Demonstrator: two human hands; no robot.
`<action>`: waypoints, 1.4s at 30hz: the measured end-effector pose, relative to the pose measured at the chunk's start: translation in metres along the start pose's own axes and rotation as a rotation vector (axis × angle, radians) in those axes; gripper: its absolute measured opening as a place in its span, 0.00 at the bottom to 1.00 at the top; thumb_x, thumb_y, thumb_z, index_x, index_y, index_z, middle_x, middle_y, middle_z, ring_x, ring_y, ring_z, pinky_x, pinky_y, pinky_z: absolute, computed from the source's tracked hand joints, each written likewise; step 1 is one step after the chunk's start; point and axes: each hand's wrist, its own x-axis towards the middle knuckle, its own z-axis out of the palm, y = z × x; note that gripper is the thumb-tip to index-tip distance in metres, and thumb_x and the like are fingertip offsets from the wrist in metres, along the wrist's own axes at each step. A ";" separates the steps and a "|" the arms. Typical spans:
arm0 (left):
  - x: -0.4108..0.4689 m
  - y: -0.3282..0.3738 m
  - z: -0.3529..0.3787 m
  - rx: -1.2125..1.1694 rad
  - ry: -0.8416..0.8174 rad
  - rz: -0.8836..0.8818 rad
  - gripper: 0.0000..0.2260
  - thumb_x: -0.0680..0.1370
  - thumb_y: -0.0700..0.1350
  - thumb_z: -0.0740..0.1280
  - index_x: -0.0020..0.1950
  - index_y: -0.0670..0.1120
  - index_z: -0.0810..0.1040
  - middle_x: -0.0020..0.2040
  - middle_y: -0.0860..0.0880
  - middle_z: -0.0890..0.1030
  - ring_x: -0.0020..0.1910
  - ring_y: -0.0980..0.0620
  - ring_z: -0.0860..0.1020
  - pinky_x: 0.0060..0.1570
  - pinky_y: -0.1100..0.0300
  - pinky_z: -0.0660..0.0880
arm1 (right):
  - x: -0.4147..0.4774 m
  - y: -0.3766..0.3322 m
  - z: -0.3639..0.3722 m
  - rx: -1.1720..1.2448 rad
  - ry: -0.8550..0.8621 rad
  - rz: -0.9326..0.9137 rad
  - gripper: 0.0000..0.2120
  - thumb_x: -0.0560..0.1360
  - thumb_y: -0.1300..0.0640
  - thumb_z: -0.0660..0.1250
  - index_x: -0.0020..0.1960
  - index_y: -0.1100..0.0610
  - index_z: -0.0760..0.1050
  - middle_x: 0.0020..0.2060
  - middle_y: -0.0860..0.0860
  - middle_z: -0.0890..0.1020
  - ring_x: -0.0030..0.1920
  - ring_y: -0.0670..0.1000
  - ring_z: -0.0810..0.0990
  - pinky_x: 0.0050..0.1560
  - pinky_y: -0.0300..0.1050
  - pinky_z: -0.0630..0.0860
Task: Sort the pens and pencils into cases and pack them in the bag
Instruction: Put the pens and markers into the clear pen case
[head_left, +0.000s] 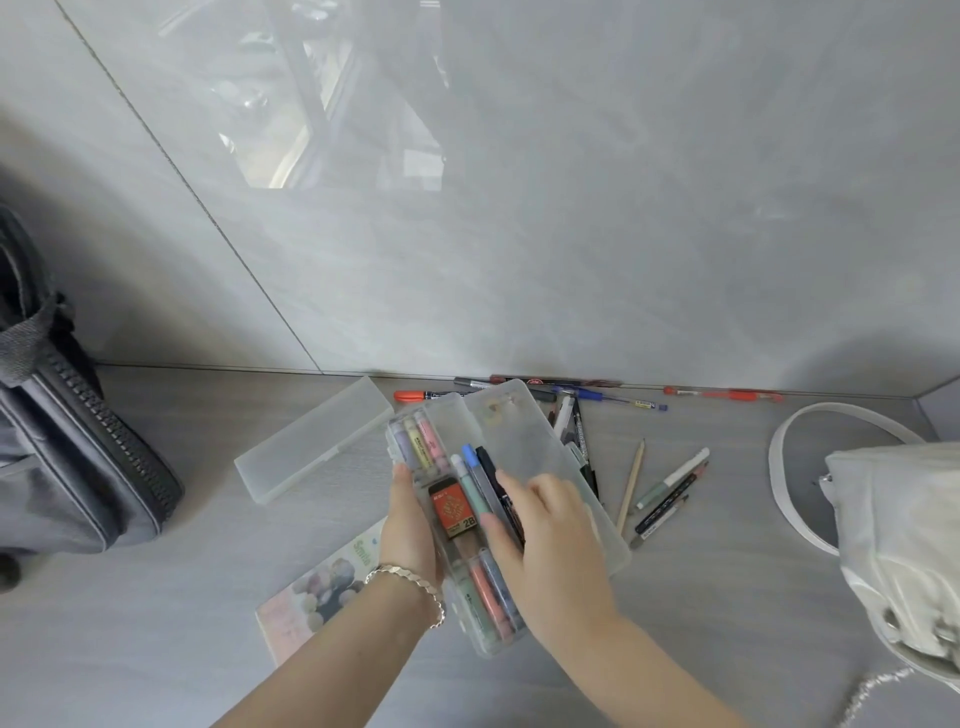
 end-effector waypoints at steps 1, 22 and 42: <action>-0.001 0.002 0.000 -0.020 -0.013 -0.004 0.26 0.78 0.63 0.49 0.46 0.46 0.78 0.38 0.43 0.84 0.42 0.43 0.80 0.40 0.53 0.76 | -0.001 0.001 0.000 0.031 0.004 -0.027 0.18 0.73 0.46 0.57 0.57 0.52 0.77 0.41 0.47 0.77 0.44 0.46 0.71 0.42 0.39 0.73; -0.012 0.016 0.002 0.038 -0.303 -0.079 0.34 0.76 0.67 0.44 0.60 0.45 0.75 0.56 0.39 0.81 0.49 0.44 0.81 0.39 0.54 0.80 | 0.008 0.032 -0.074 1.050 -0.277 0.499 0.18 0.80 0.50 0.54 0.47 0.46 0.83 0.50 0.45 0.84 0.54 0.45 0.79 0.60 0.46 0.71; -0.015 0.008 -0.011 0.638 -0.312 0.378 0.05 0.77 0.42 0.64 0.49 0.49 0.79 0.37 0.57 0.84 0.39 0.60 0.82 0.40 0.68 0.78 | -0.004 0.018 -0.034 1.075 -0.422 0.682 0.08 0.74 0.62 0.67 0.51 0.53 0.79 0.39 0.50 0.86 0.37 0.48 0.84 0.33 0.41 0.77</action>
